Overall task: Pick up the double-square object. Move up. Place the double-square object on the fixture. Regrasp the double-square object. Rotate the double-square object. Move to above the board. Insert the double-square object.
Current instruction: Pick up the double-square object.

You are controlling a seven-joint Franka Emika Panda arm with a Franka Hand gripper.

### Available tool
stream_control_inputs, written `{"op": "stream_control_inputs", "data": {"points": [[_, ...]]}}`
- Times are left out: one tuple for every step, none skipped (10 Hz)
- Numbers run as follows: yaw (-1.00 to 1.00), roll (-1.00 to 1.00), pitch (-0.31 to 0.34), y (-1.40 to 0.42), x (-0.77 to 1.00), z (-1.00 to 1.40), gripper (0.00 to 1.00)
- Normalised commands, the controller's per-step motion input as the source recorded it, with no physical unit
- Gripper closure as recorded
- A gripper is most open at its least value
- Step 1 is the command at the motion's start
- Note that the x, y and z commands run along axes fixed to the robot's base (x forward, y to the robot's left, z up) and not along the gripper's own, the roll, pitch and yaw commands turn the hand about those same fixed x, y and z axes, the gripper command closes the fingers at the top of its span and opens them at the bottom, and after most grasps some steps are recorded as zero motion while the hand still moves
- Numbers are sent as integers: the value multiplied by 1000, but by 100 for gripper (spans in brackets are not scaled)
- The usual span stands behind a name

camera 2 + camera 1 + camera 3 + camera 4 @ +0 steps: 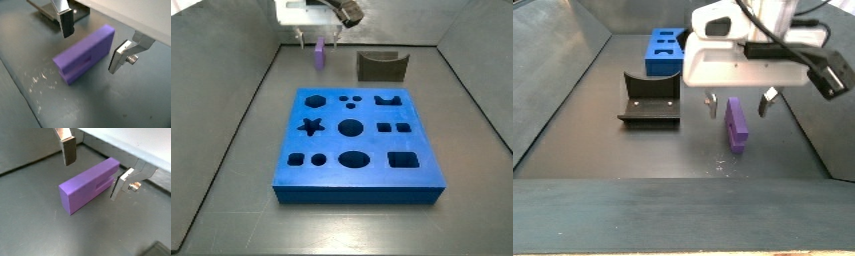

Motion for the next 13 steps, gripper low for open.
{"op": "stream_control_inputs", "data": {"points": [[0, 74, -300, 34, -114, -526, 0], [0, 0, -263, 0, 0, -394, 0], [0, 0, -260, 0, 0, -349, 0], [0, 0, -260, 0, 0, -260, 0], [0, 0, -169, -6, -63, -86, 0], [0, 0, -89, 0, -123, 0, 0], [0, 0, -11, 0, 0, -9, 0], [0, -40, -17, -66, 0, -40, 0], [0, -34, 0, -77, 0, -17, 0], [0, 0, 0, 0, 0, 0, 100], [0, 0, 0, 0, 0, 0, 100], [0, 0, 0, 0, 0, 0, 100], [0, 0, 0, 0, 0, 0, 100]]}}
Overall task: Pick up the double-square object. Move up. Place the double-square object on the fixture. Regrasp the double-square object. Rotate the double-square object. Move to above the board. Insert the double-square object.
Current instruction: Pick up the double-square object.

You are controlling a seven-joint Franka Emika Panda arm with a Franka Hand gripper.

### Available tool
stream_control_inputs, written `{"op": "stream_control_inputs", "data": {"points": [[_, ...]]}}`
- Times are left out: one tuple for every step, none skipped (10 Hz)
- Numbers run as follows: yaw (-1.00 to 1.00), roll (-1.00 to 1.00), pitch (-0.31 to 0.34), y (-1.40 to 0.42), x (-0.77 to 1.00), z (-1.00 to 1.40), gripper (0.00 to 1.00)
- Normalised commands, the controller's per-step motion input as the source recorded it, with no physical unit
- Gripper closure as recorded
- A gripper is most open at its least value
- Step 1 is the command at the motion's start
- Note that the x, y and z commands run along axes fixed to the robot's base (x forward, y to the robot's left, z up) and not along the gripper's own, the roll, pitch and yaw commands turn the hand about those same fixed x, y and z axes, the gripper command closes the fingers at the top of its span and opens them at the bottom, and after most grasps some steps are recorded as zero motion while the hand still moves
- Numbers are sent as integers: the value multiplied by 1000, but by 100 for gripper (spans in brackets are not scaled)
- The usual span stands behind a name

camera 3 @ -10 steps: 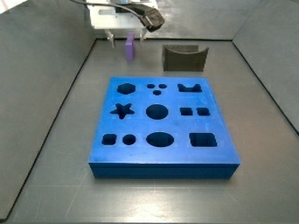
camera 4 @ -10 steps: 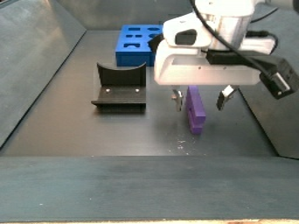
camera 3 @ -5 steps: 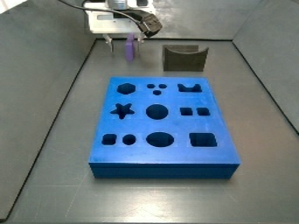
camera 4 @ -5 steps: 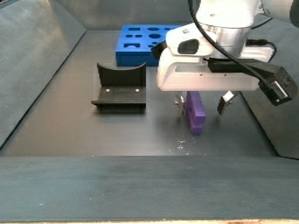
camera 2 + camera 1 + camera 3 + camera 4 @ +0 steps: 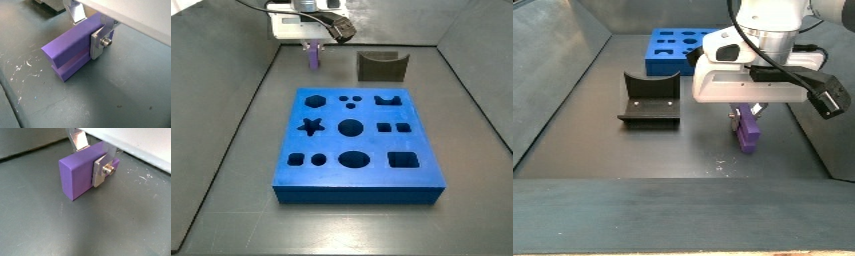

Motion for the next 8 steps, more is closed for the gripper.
{"op": "stream_control_inputs", "data": {"points": [[0, 0, 0, 0, 0, 0, 100], [0, 0, 0, 0, 0, 0, 100], [0, 0, 0, 0, 0, 0, 100], [0, 0, 0, 0, 0, 0, 100], [0, 0, 0, 0, 0, 0, 100], [0, 0, 0, 0, 0, 0, 100], [0, 0, 0, 0, 0, 0, 100], [0, 0, 0, 0, 0, 0, 100]]}}
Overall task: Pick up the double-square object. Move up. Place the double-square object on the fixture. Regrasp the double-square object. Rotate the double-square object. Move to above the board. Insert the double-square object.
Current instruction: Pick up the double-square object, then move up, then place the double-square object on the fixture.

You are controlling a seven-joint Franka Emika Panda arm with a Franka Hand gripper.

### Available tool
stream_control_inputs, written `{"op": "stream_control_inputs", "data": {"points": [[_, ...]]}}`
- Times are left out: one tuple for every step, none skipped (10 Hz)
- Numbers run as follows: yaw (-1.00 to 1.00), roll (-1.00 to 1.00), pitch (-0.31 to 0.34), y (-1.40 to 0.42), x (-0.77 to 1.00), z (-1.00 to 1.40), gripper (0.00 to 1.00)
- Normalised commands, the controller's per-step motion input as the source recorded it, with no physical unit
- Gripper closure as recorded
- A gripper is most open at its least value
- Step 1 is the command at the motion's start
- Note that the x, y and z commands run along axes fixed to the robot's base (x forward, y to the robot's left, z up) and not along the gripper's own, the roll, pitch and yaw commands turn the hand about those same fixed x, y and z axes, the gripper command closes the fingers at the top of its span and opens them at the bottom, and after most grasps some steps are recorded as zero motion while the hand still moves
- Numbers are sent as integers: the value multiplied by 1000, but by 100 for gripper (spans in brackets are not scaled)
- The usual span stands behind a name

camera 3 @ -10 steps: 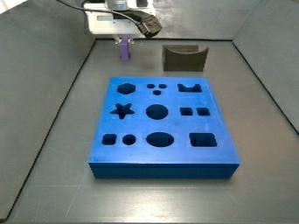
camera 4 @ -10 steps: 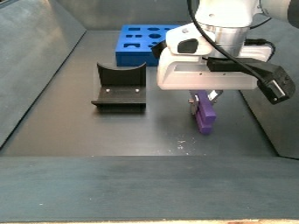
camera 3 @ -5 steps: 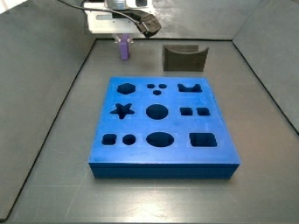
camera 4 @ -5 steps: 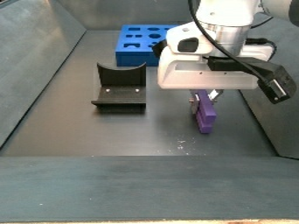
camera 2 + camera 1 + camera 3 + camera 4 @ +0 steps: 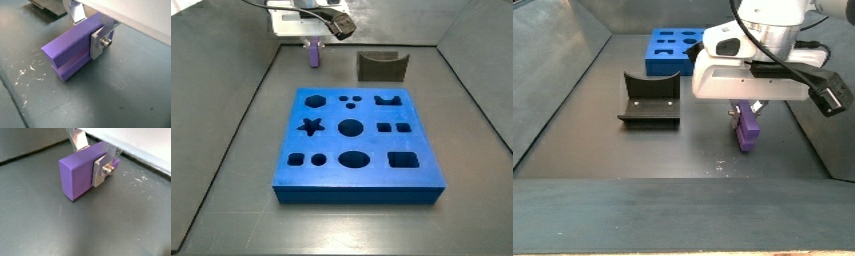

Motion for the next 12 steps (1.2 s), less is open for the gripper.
{"op": "stream_control_inputs", "data": {"points": [[0, 0, 0, 0, 0, 0, 100], [0, 0, 0, 0, 0, 898, 100], [8, 7, 20, 31, -8, 852, 100], [0, 13, 40, 30, -21, 762, 100], [-8, 21, 58, 22, -24, 647, 100], [-16, 40, 64, 15, -20, 481, 100], [-21, 54, 67, 13, -22, 351, 100], [-24, 69, 64, 8, -25, 221, 100], [0, 0, 0, 0, 0, 1000, 100], [2, 6, 10, -1, -4, 1000, 100], [-2, 10, 31, 1, -14, 1000, 100], [-6, 18, 36, 4, -17, 1000, 100]]}}
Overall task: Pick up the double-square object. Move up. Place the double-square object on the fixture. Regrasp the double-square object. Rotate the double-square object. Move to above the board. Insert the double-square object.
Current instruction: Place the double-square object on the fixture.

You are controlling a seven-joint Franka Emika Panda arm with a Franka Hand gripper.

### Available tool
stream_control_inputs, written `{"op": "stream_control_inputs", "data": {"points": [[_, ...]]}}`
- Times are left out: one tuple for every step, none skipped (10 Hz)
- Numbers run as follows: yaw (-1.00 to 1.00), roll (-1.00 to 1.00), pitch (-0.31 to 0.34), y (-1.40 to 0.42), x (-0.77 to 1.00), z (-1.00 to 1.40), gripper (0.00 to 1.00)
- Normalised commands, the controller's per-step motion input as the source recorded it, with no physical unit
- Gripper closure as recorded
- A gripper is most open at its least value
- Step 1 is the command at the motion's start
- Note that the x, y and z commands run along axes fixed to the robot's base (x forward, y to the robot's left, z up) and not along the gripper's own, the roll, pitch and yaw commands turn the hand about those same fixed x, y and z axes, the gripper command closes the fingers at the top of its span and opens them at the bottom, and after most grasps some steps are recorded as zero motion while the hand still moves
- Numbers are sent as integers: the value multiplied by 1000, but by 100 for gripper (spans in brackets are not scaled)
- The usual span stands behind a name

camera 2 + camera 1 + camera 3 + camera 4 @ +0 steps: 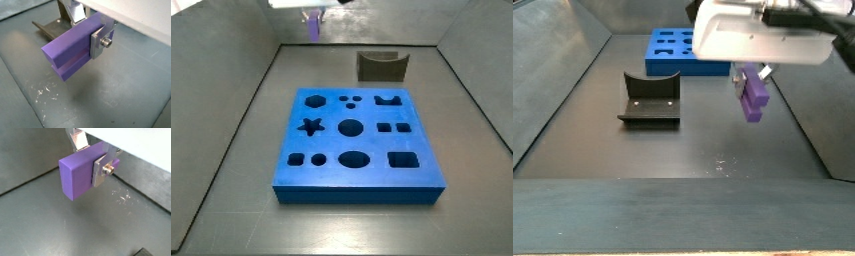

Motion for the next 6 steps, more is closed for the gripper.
{"op": "stream_control_inputs", "data": {"points": [[-18, 41, 49, 8, -28, 1000, 100], [-23, 52, 53, 12, -31, 1000, 100], [-28, 71, 61, 19, -38, 1000, 100], [-23, 81, 65, 19, -38, 941, 100], [-9, 88, 70, 14, -29, 771, 100], [3, 91, 77, 9, -23, 640, 100]]}}
